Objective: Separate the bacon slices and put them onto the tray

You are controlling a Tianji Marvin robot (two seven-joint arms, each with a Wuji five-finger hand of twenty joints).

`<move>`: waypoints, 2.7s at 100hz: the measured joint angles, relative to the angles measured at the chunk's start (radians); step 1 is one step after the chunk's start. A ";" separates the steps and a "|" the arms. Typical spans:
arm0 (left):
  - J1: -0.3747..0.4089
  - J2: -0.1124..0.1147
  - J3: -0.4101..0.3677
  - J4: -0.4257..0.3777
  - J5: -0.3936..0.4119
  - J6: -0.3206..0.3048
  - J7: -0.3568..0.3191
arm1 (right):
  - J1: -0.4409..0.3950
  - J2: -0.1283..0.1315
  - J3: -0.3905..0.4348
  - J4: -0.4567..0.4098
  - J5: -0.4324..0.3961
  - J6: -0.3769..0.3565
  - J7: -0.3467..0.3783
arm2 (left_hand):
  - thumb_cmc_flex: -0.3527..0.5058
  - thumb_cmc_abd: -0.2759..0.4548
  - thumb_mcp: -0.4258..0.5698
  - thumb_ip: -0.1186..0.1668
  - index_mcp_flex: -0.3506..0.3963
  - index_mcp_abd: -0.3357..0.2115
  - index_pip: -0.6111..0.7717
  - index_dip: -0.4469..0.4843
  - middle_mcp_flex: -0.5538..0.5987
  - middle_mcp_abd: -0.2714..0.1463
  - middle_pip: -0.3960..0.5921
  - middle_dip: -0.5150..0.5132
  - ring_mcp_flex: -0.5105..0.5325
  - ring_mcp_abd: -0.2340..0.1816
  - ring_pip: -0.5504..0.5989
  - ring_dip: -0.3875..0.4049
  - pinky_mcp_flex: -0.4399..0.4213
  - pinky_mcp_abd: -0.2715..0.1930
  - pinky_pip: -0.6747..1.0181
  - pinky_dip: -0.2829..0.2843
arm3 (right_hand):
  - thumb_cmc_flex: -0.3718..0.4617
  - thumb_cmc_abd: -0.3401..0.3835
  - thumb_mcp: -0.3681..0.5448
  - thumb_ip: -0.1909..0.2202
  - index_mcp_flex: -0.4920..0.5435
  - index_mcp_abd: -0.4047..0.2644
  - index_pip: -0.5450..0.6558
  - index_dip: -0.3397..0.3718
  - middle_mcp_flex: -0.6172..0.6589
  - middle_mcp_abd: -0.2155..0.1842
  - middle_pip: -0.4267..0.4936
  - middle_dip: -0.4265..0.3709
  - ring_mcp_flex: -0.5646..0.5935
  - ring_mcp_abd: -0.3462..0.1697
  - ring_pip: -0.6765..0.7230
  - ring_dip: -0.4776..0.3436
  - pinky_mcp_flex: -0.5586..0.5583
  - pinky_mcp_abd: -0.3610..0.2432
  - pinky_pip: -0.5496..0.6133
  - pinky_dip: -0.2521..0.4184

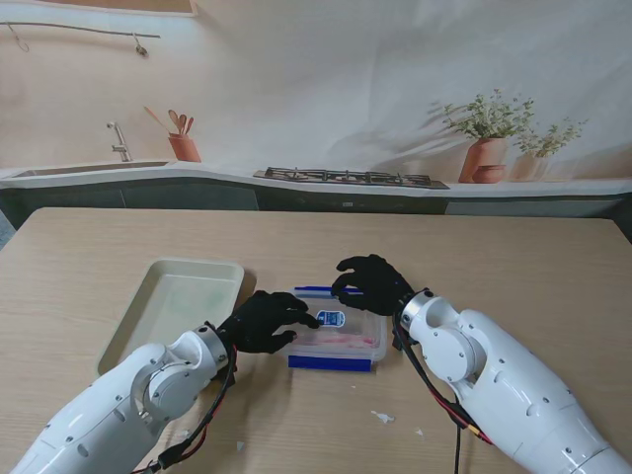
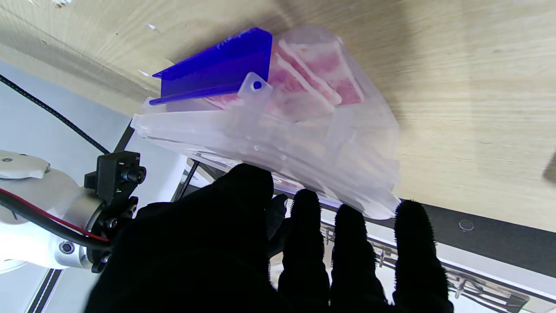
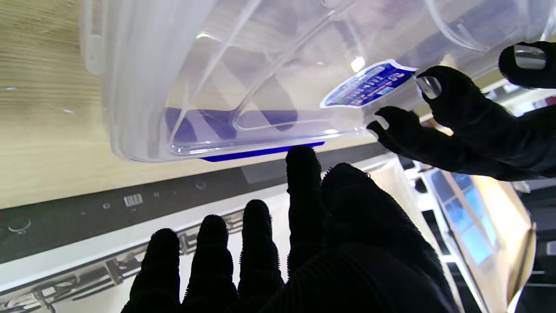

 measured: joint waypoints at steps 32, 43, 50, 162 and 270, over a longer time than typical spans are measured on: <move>-0.009 0.003 0.009 0.002 -0.005 0.002 -0.004 | 0.014 -0.005 -0.018 0.026 -0.015 0.049 -0.021 | -0.003 0.000 0.000 0.001 0.000 -0.001 0.000 0.000 -0.002 0.000 0.000 0.000 0.000 0.000 0.000 0.000 0.000 0.000 0.000 0.000 | -0.018 0.001 0.033 0.000 -0.039 -0.043 -0.027 -0.025 -0.022 0.000 0.006 0.000 0.000 0.000 0.000 0.000 0.000 0.000 0.000 0.000; -0.013 0.004 0.013 0.004 -0.010 0.002 -0.007 | 0.015 -0.006 -0.023 0.028 -0.020 0.068 -0.024 | -0.003 0.000 0.000 0.001 0.000 -0.001 0.000 0.000 -0.003 0.000 0.000 0.000 -0.006 0.000 0.000 0.000 0.000 0.000 0.000 0.000 | -0.019 0.001 0.033 0.000 -0.057 -0.048 -0.040 -0.025 -0.022 0.000 0.007 0.001 0.000 0.000 0.000 0.000 -0.001 0.000 0.000 0.000; -0.014 0.005 0.013 0.004 -0.011 0.002 -0.009 | 0.016 -0.006 -0.026 0.028 -0.020 0.077 -0.024 | -0.003 0.000 0.000 0.001 0.000 -0.001 0.000 0.000 -0.003 0.000 0.000 0.000 -0.006 0.000 0.000 0.000 0.000 0.000 0.000 0.000 | -0.030 0.001 0.046 0.000 -0.059 -0.058 -0.041 -0.025 -0.022 0.000 0.007 0.001 0.000 0.000 -0.002 0.000 -0.001 0.000 0.000 0.000; -0.025 0.007 0.022 0.007 -0.016 0.004 -0.020 | 0.027 -0.006 -0.049 0.047 -0.020 0.137 0.005 | -0.009 0.000 0.000 0.001 -0.002 -0.005 0.000 0.000 -0.005 -0.002 -0.002 0.000 -0.010 -0.003 0.000 0.000 0.000 0.001 0.000 0.000 | -0.078 0.014 0.077 0.000 -0.229 0.125 -0.225 -0.035 -0.023 -0.001 -0.098 -0.047 0.000 -0.002 -0.050 -0.015 -0.014 -0.002 0.000 0.013; 0.123 -0.047 -0.138 -0.051 0.096 0.007 0.334 | -0.131 -0.012 0.153 -0.070 -0.103 -0.033 -0.126 | -0.226 -0.052 -0.196 0.002 0.264 0.205 0.400 0.231 0.293 0.061 0.123 0.071 0.161 0.168 0.135 0.116 -0.031 0.140 -0.296 -0.133 | -0.178 0.000 0.052 0.000 -0.219 0.081 -0.152 0.010 -0.021 0.003 0.037 0.022 0.000 -0.011 0.012 0.005 -0.012 -0.002 0.000 0.013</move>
